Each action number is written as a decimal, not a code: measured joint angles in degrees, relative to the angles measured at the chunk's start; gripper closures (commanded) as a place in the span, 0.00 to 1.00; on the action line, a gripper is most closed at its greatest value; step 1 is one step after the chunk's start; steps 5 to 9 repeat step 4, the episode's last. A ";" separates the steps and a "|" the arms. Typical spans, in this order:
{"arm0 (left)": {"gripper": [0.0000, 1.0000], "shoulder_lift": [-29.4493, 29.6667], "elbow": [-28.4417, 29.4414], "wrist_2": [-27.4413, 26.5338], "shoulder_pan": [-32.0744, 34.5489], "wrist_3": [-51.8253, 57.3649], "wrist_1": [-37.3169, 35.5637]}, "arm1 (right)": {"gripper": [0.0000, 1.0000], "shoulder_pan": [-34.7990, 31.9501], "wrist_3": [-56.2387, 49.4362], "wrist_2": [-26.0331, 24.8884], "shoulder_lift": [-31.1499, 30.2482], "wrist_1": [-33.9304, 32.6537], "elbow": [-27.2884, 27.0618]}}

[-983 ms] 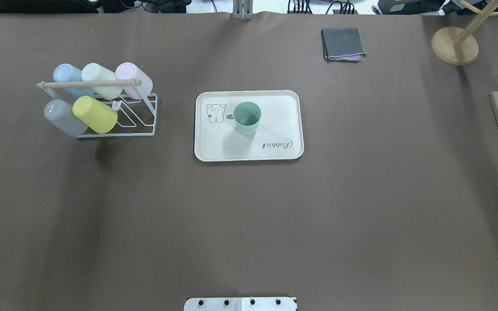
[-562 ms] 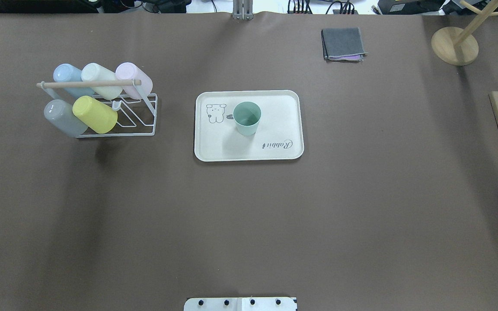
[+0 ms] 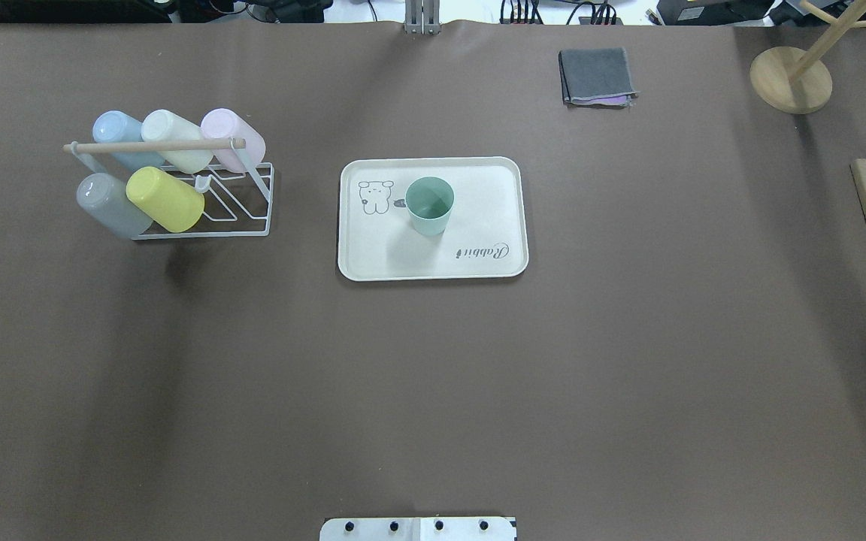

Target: Pick up and place green cup on tray

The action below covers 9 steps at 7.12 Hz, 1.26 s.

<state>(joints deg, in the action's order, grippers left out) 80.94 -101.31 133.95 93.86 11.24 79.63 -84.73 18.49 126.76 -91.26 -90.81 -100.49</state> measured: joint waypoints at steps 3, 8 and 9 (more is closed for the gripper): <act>0.01 0.00 0.12 0.00 0.01 0.01 0.00 | 0.00 0.00 -0.35 -0.05 0.01 -0.01 0.25; 0.01 0.00 0.13 0.00 0.01 0.01 0.00 | 0.00 0.00 -0.38 -0.19 0.02 0.01 0.27; 0.01 0.00 0.13 0.00 0.01 0.01 0.00 | 0.00 0.00 -0.38 -0.19 0.02 0.01 0.27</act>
